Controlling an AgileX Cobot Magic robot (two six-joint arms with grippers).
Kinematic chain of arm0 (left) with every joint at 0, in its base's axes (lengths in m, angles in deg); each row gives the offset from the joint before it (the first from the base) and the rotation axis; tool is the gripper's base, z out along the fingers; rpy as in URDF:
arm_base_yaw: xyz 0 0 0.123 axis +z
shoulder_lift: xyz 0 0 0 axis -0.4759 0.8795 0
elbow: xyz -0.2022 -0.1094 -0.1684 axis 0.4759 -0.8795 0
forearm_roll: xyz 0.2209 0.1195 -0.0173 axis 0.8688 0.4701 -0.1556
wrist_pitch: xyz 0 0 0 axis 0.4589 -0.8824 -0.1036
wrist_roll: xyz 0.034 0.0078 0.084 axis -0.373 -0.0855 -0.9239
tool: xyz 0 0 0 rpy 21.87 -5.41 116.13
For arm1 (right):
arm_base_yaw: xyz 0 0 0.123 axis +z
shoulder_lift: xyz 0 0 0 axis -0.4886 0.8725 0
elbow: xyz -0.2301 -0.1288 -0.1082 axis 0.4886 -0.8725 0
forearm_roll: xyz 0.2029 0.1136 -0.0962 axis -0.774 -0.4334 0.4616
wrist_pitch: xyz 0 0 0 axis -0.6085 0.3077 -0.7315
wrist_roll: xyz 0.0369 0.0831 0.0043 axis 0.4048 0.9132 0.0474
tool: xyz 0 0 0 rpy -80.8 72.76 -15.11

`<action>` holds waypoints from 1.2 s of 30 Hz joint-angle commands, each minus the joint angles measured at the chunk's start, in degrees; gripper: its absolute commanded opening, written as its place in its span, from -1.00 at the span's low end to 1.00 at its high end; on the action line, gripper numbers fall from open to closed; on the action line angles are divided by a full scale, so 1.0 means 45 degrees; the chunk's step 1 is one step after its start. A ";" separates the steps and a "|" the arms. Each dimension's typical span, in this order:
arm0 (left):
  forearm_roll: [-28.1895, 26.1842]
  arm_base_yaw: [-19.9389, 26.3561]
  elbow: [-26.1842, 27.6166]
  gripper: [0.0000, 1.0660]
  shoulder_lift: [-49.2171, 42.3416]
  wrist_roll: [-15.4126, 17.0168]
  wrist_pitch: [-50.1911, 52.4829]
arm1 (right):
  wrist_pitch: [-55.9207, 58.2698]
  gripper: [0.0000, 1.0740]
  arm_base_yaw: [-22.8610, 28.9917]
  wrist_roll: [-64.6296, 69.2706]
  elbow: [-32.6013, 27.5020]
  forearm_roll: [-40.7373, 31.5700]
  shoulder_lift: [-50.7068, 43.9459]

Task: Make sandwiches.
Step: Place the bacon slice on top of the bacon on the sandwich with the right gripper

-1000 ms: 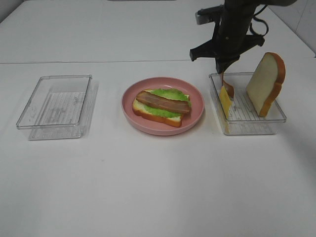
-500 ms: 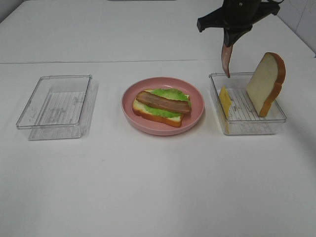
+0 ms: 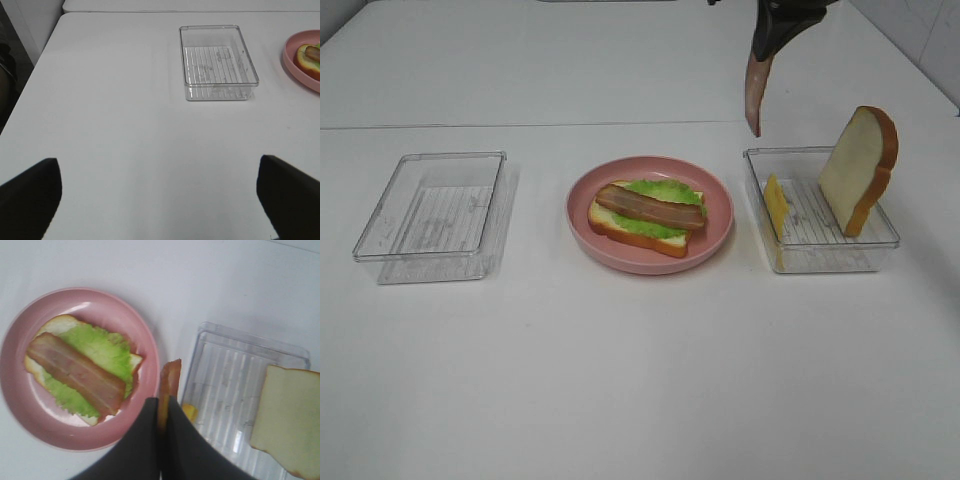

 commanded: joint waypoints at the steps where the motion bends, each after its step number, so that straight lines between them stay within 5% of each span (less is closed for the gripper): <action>1: -0.0102 0.0025 -0.0025 0.83 -0.0153 0.0038 0.0089 | -0.0051 -1.00 0.0560 -0.0178 0.0025 -0.0242 0.0115; 15: -0.0102 0.0025 -0.0025 0.83 -0.0153 0.0038 0.0089 | -0.1057 -1.00 0.3259 -0.0649 0.0013 -0.1719 0.1948; 22: -0.0102 0.0025 -0.0025 0.83 -0.0153 0.0038 0.0089 | -0.1235 -1.00 0.3272 -0.0993 0.0013 -0.1783 0.2419; 36: -0.0102 0.0025 -0.0025 0.83 -0.0153 0.0038 0.0089 | -0.2381 -1.00 0.2954 -0.0980 0.0013 0.1057 0.3527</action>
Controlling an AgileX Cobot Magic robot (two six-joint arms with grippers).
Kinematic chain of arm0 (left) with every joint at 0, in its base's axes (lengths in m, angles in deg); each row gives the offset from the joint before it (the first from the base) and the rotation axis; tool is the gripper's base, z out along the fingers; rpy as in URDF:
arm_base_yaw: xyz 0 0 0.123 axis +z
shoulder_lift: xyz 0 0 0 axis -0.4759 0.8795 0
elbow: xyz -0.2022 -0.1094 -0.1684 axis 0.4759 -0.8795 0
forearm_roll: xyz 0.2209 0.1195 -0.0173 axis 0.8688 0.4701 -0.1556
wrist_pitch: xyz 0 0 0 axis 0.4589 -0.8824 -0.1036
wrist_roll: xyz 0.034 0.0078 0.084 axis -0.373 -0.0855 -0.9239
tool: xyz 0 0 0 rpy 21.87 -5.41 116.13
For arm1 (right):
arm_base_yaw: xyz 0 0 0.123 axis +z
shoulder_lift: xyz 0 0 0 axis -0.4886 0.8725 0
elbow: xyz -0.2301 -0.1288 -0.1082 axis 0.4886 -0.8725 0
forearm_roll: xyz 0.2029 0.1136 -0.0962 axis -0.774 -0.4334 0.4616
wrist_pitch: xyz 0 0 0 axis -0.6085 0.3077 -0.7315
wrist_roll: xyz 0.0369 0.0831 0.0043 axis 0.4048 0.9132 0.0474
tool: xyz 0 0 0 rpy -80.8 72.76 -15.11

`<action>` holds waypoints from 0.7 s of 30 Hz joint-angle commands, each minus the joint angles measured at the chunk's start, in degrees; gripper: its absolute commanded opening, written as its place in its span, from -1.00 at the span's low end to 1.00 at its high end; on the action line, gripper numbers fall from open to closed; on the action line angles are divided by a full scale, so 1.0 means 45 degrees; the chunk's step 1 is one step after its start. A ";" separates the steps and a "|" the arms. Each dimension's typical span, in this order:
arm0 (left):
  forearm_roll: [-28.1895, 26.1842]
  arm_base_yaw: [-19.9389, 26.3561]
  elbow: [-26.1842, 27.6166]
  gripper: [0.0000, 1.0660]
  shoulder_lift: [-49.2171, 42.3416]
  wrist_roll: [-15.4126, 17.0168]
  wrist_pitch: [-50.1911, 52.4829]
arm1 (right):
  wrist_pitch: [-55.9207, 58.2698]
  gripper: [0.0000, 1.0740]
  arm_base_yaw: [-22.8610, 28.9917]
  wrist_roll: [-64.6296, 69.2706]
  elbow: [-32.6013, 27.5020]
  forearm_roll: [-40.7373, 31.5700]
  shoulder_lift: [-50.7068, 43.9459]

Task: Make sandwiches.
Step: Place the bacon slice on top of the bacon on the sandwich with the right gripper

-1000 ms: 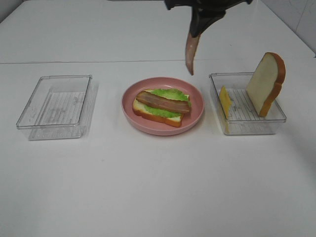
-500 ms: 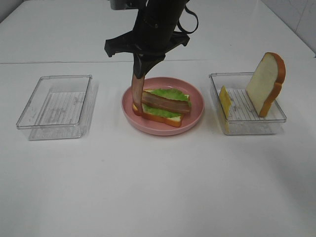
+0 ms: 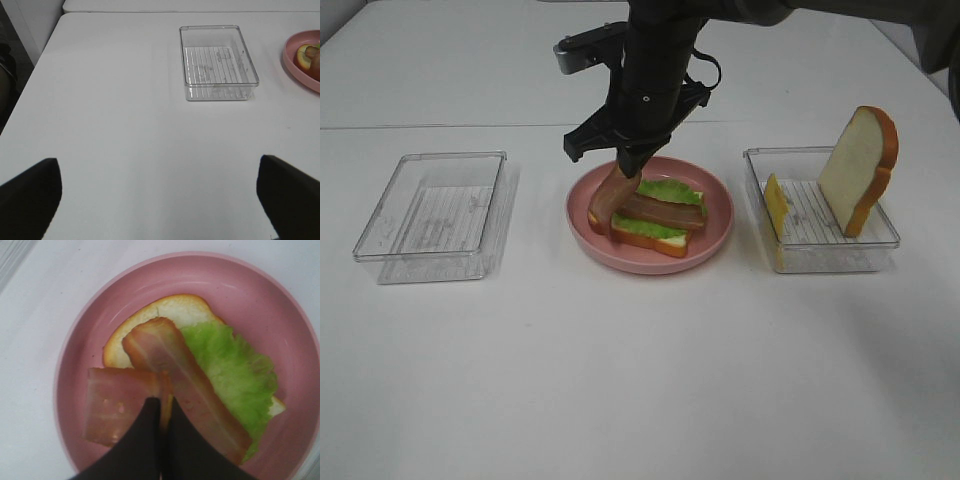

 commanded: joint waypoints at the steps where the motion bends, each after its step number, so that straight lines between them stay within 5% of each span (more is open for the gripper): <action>1: -0.0102 0.0025 -0.0025 0.83 -0.0153 0.0038 0.0089 | -0.0267 -1.00 -0.0204 -0.0076 0.0013 0.0267 0.0153; 20: -0.0089 0.0025 -0.0025 0.83 -0.0153 0.0038 0.0089 | -0.0840 -0.98 -0.0764 -0.0535 0.0013 0.1095 0.0980; 21: -0.0089 0.0025 -0.0025 0.83 -0.0153 0.0038 0.0089 | -0.0929 -0.76 -0.0764 -0.0497 0.0013 0.1082 0.1031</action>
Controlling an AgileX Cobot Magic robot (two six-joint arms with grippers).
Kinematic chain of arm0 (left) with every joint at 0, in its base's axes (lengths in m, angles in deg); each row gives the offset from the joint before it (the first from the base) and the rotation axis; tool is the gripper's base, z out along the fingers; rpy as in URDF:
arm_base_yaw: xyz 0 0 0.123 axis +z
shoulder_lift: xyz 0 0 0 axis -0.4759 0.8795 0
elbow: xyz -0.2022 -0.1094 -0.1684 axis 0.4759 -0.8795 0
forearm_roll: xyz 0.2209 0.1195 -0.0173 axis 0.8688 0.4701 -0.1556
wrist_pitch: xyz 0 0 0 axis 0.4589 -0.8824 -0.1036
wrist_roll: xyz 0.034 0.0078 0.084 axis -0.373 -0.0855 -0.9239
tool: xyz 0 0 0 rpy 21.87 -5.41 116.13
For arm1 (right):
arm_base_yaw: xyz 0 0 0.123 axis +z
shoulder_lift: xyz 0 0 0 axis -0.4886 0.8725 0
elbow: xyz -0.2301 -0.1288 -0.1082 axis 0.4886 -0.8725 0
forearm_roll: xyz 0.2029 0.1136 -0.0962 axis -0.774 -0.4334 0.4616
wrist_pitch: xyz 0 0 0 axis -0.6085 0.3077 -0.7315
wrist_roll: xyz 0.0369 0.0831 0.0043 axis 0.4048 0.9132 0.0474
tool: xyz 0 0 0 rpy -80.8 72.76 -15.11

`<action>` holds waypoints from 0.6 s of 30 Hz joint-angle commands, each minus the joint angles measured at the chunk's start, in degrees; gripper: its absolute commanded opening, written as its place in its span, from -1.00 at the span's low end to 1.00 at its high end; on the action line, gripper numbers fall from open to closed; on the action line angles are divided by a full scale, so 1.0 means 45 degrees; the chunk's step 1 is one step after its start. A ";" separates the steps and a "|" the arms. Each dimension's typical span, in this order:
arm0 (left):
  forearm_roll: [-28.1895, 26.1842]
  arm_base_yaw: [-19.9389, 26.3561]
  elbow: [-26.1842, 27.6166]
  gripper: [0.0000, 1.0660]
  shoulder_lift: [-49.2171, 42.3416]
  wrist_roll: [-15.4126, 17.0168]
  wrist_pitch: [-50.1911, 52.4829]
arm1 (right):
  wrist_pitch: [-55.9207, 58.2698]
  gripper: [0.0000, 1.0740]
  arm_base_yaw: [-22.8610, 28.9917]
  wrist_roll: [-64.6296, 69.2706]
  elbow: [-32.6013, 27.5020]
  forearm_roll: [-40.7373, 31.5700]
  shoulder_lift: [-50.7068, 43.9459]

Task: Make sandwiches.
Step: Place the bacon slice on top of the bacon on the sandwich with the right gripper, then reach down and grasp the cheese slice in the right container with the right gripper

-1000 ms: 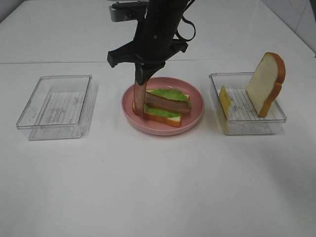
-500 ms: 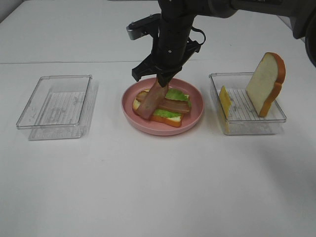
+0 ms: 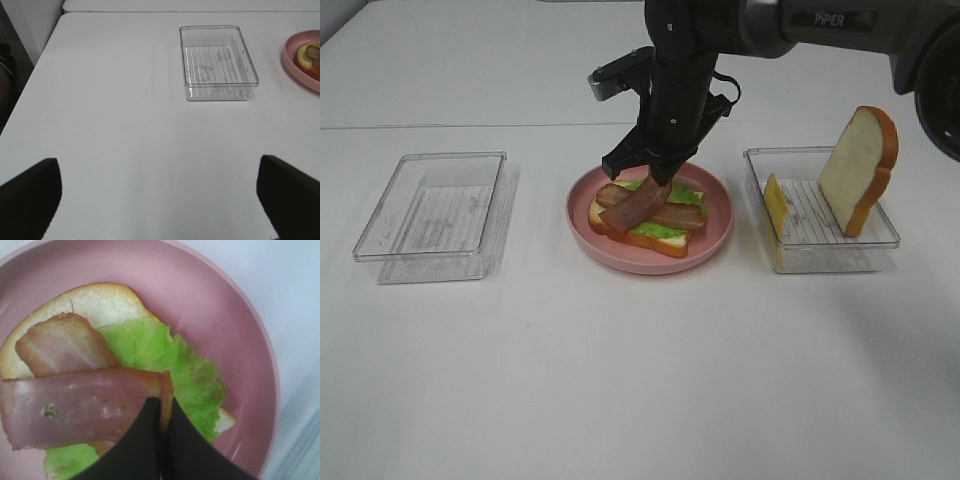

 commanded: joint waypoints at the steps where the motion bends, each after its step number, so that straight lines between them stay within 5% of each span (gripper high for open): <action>1: -0.0089 0.0025 -0.0025 0.83 -0.0153 0.0038 0.0089 | -0.0229 -0.57 -0.0051 -0.0076 0.0013 -0.0038 0.0064; 2: -0.0089 0.0025 -0.0025 0.83 -0.0153 0.0038 0.0089 | -0.0229 -0.57 -0.0051 -0.0076 0.0013 -0.0038 0.0064; 4: -0.0089 0.0025 -0.0025 0.83 -0.0153 0.0038 0.0089 | -0.0280 0.44 -0.0051 0.0076 0.0013 0.0306 0.0064; 5: -0.0089 0.0025 -0.0025 0.83 -0.0153 0.0038 0.0089 | -0.0280 0.44 -0.0051 0.0076 0.0013 0.0306 0.0064; 7: -0.0089 0.0025 -0.0025 0.83 -0.0153 0.0038 0.0089 | -0.0267 0.85 -0.0051 0.0089 0.0013 0.0573 0.0064; 18: -0.0089 0.0025 -0.0025 0.83 -0.0153 0.0038 0.0089 | 0.0764 0.85 -0.0051 0.0764 0.0573 0.1006 -0.0102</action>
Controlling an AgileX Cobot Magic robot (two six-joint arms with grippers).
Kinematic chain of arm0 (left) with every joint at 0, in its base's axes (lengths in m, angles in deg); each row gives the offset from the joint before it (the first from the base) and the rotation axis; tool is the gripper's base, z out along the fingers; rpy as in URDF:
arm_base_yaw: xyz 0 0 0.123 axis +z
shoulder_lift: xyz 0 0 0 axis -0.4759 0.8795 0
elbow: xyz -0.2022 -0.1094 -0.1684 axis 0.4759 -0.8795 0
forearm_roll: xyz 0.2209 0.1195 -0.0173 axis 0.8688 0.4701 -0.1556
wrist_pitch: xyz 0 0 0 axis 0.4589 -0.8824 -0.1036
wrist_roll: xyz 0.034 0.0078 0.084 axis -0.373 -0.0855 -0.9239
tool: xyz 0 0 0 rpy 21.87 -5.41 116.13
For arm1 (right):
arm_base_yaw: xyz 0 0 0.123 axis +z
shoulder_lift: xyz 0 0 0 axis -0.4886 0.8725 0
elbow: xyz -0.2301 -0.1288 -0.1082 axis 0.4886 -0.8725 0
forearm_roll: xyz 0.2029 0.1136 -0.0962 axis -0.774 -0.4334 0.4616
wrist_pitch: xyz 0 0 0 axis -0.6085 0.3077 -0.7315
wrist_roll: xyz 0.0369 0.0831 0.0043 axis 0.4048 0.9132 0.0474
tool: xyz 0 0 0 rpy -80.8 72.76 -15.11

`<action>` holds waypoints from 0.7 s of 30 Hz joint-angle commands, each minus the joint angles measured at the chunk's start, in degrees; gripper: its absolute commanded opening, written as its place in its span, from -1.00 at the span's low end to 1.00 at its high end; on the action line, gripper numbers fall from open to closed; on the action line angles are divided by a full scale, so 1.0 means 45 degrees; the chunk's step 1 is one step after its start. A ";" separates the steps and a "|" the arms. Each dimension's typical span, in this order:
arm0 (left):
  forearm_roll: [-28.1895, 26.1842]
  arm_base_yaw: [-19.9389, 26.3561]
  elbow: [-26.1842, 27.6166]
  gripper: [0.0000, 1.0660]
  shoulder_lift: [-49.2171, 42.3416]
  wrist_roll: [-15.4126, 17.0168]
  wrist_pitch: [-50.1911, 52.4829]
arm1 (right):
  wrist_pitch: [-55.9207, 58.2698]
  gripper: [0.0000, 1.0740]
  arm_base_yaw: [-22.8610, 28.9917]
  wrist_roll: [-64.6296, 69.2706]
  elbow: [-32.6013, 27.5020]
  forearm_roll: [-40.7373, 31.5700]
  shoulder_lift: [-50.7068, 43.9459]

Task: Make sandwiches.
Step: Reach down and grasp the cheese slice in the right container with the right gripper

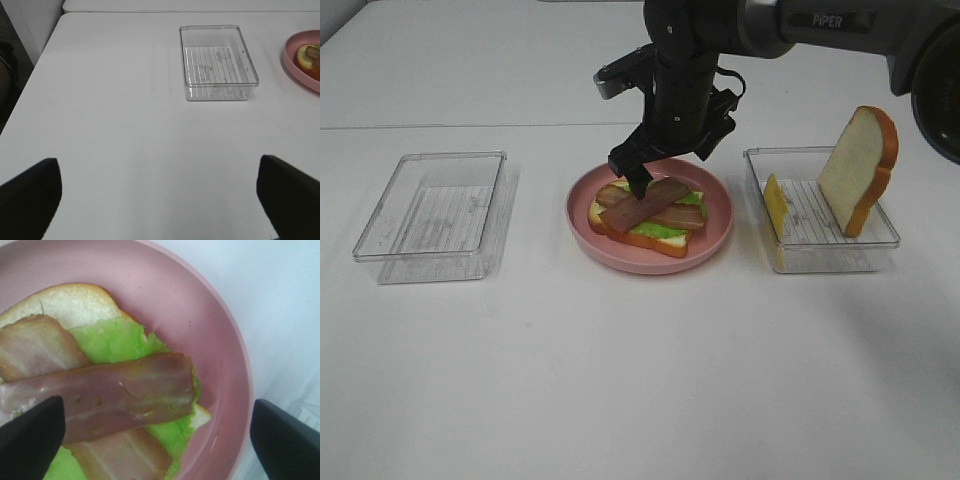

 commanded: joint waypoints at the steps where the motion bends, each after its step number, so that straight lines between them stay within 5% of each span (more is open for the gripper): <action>1: -0.0089 0.0025 -0.0025 0.83 -0.0153 0.0038 0.0089 | 0.0586 0.85 -0.0051 0.0127 0.0433 0.0166 -0.0293; 21: -0.0102 0.0025 -0.0025 0.83 -0.0153 0.0038 0.0089 | 0.4240 0.85 -0.0777 0.0051 0.0484 0.0955 -0.3323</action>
